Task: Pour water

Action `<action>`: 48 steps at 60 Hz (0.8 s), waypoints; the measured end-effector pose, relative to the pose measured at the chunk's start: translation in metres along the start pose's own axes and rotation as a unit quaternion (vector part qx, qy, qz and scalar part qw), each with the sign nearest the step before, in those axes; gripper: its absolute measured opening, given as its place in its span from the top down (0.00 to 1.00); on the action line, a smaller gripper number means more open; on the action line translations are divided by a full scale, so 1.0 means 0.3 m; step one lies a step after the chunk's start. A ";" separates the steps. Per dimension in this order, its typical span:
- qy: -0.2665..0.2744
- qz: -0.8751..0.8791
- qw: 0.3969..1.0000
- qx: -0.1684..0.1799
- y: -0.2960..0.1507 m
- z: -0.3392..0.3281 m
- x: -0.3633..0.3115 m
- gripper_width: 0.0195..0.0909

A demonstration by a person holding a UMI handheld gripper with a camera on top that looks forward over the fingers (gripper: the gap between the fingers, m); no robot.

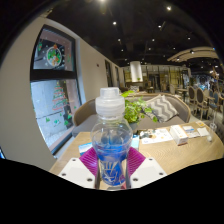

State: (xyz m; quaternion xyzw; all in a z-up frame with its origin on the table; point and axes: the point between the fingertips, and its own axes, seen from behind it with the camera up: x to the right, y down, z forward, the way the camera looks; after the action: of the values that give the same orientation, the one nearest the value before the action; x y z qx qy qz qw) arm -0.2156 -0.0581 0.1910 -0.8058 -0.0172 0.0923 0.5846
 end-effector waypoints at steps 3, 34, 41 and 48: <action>0.006 -0.013 1.000 -0.010 0.062 0.017 0.064 0.79; 0.020 -0.024 0.999 -0.036 0.289 0.076 0.239 0.75; 0.026 -0.030 0.998 -0.044 0.289 0.079 0.232 0.62; 0.032 -0.029 0.997 -0.070 0.302 0.077 0.234 0.52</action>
State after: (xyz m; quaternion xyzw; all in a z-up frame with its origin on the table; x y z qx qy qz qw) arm -0.1576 -0.0554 0.0895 -0.8463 -0.0281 0.0475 0.5298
